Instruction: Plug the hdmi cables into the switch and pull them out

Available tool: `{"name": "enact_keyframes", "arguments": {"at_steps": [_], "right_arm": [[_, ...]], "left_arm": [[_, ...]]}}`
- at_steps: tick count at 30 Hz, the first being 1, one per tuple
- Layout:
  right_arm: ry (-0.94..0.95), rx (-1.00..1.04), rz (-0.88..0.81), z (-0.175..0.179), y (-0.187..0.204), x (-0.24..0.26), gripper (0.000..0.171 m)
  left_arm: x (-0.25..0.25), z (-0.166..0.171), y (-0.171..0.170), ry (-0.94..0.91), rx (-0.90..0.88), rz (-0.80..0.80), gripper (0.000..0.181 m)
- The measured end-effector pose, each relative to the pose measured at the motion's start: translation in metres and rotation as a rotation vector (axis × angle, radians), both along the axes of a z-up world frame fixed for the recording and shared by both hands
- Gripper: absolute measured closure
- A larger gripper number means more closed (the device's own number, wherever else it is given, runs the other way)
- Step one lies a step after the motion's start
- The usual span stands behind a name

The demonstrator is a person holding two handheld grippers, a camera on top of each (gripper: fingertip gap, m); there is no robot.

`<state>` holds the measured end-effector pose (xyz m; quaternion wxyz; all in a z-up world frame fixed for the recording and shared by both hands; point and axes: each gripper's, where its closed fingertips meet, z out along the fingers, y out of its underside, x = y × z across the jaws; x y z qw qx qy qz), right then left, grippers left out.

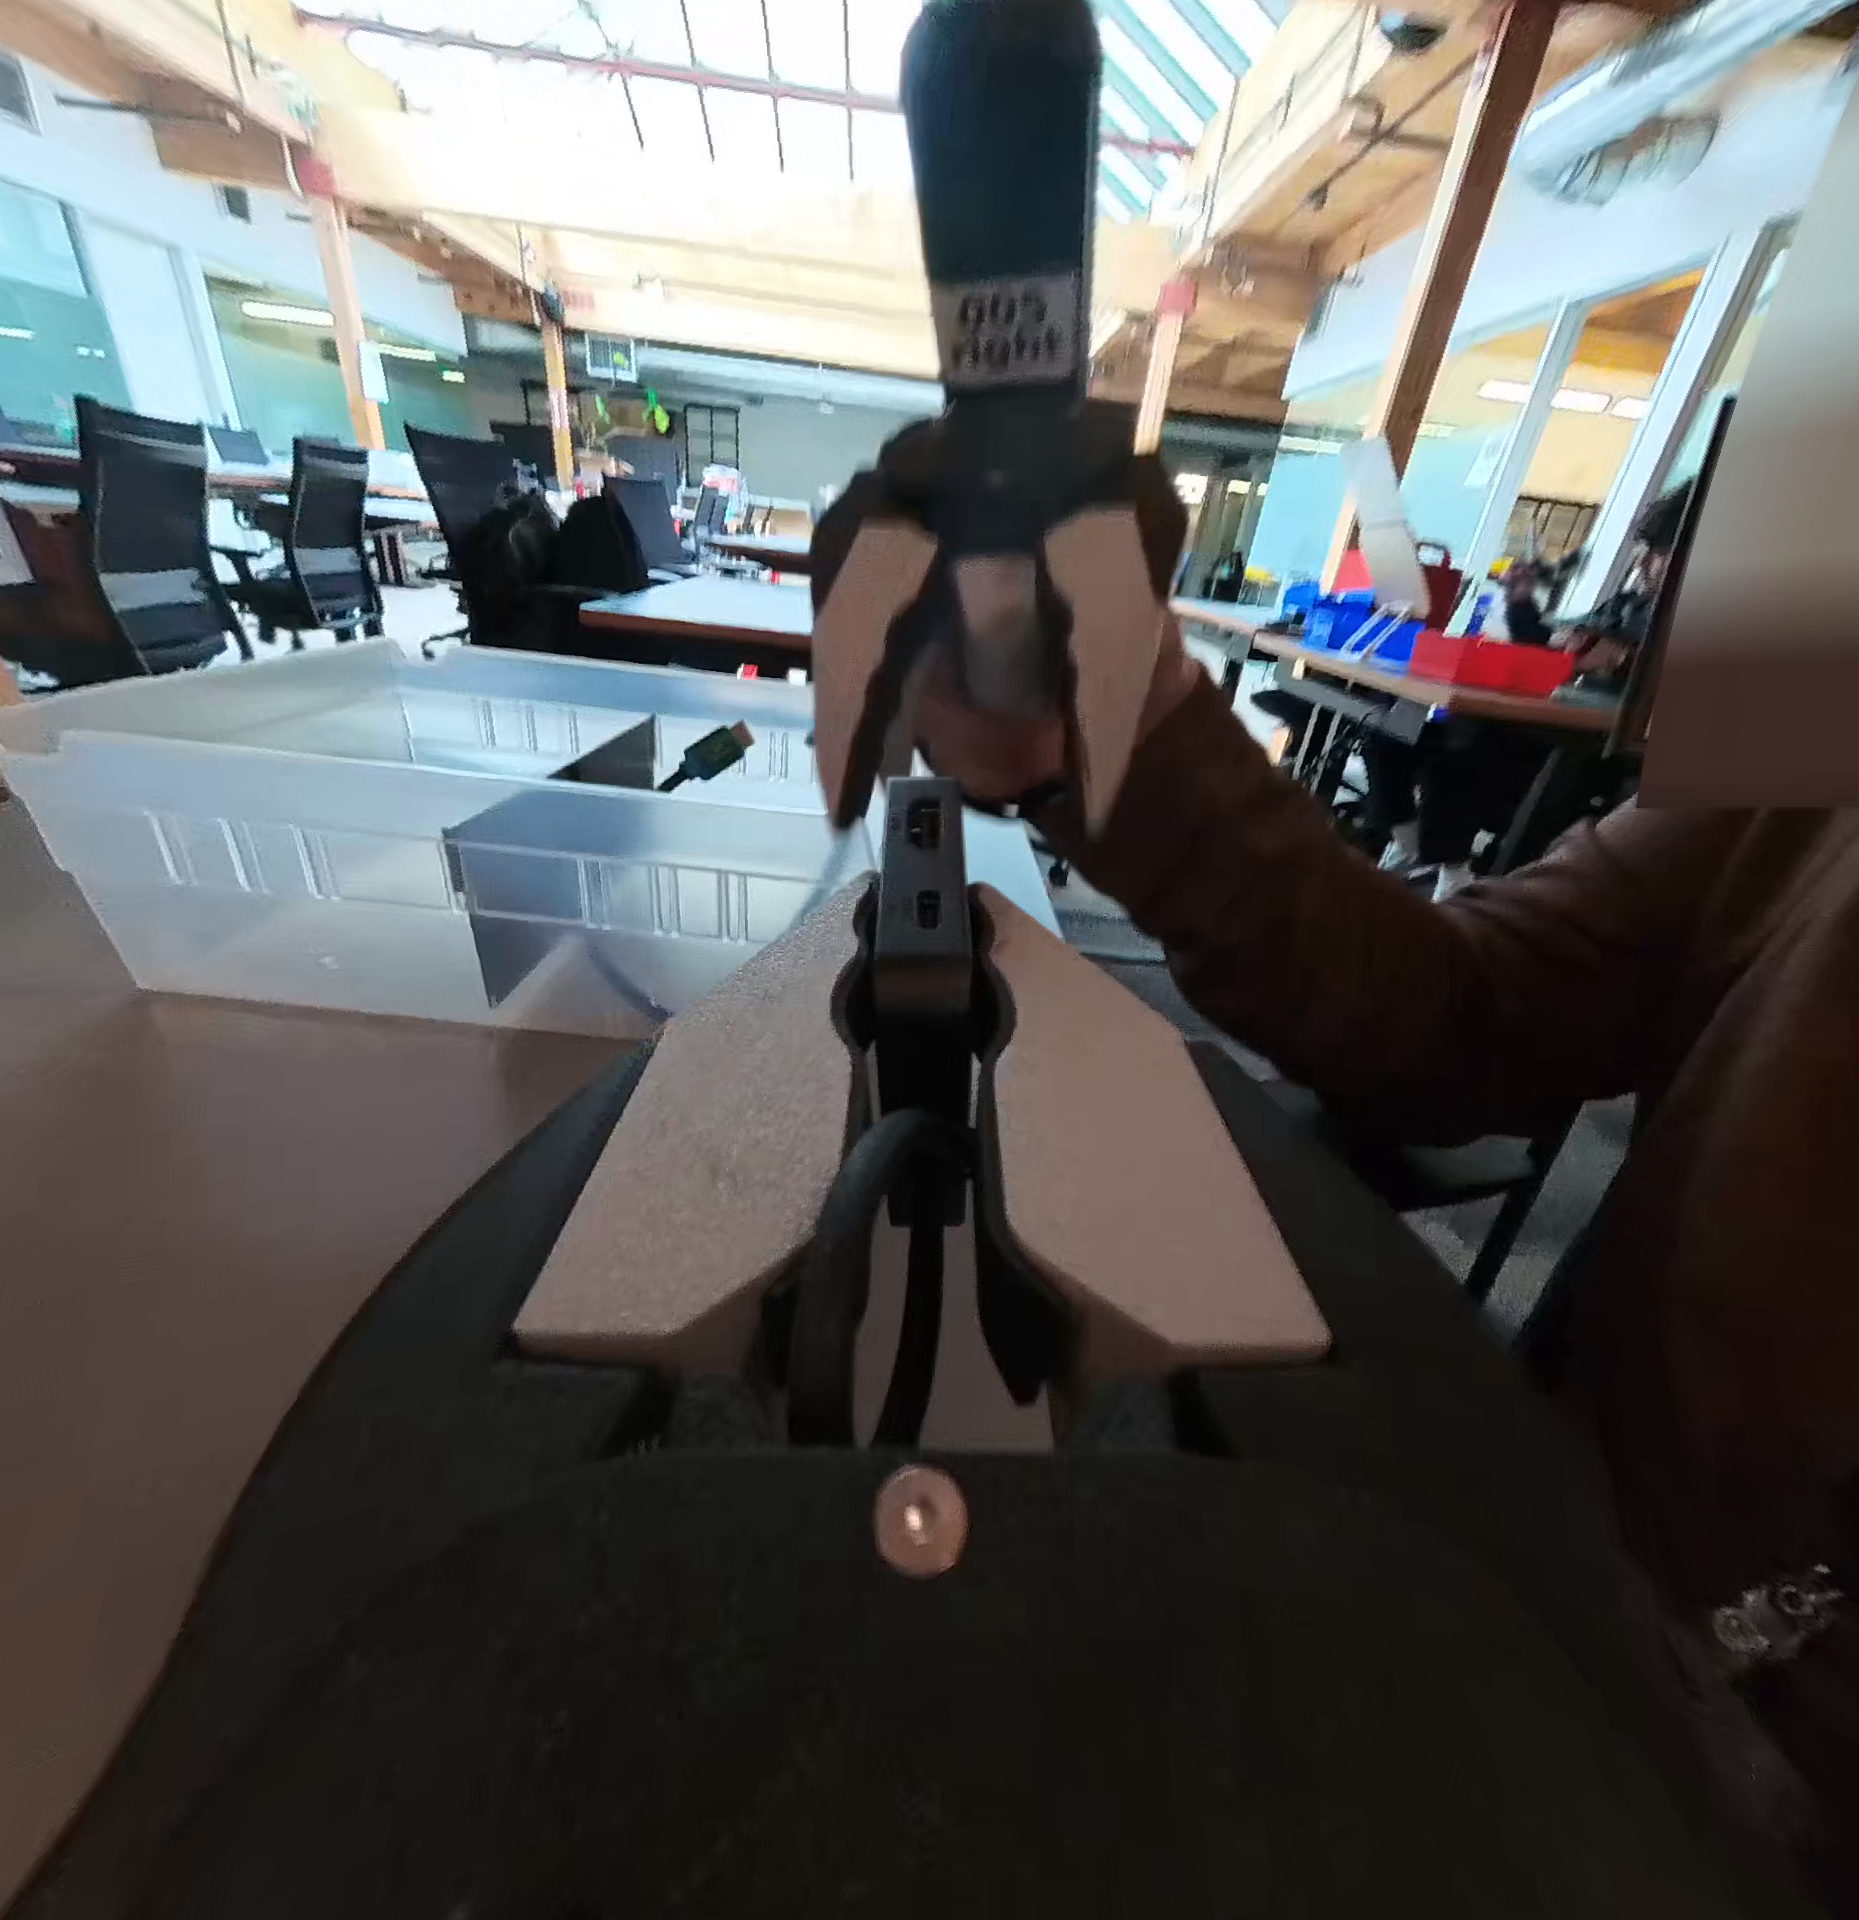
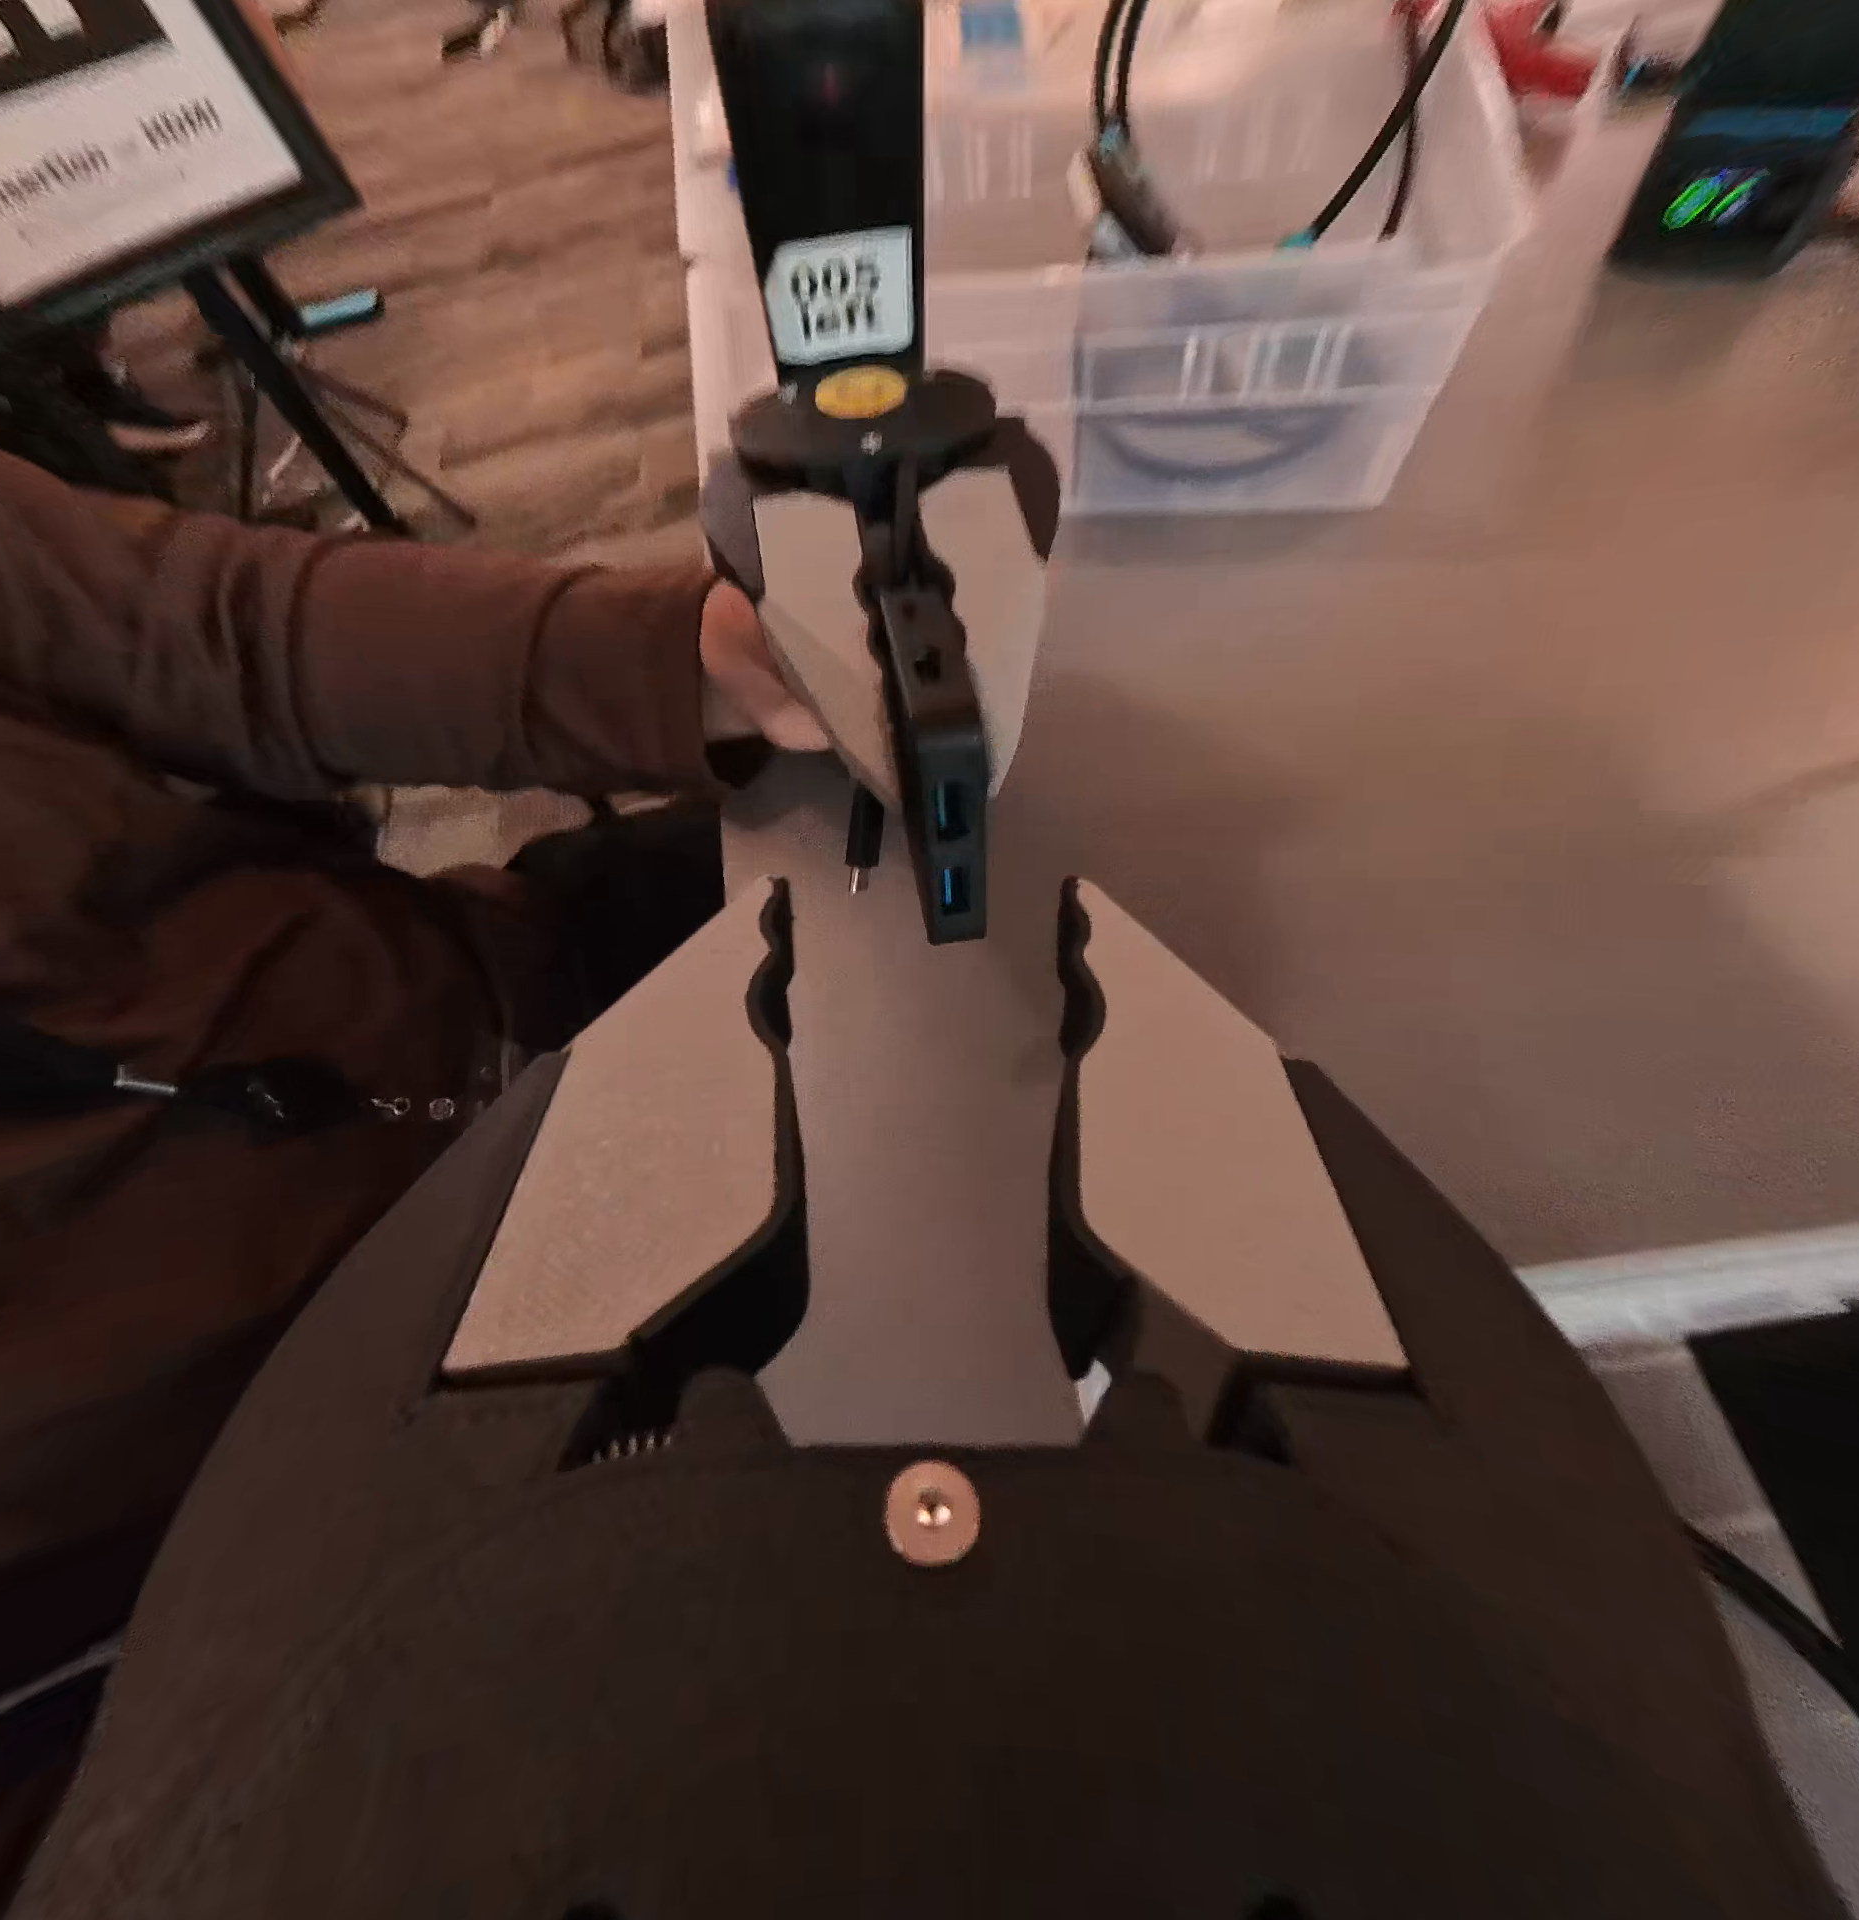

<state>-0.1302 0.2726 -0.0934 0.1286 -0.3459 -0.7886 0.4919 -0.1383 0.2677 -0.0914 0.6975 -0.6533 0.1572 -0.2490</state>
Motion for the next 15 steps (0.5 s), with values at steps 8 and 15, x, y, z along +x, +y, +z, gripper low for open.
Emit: {"name": "enact_keyframes", "arguments": {"at_steps": [8,15], "right_arm": [[-0.02,0.019,0.027,-0.026,-0.031,-0.031,0.159],[0.081,0.061,-0.054,0.006,-0.012,-0.018,0.16]], "left_arm": [[-0.01,0.009,-0.003,-0.043,0.049,0.028,0.168],[-0.005,-0.004,0.011,0.042,-0.011,0.09,0.122]]}}
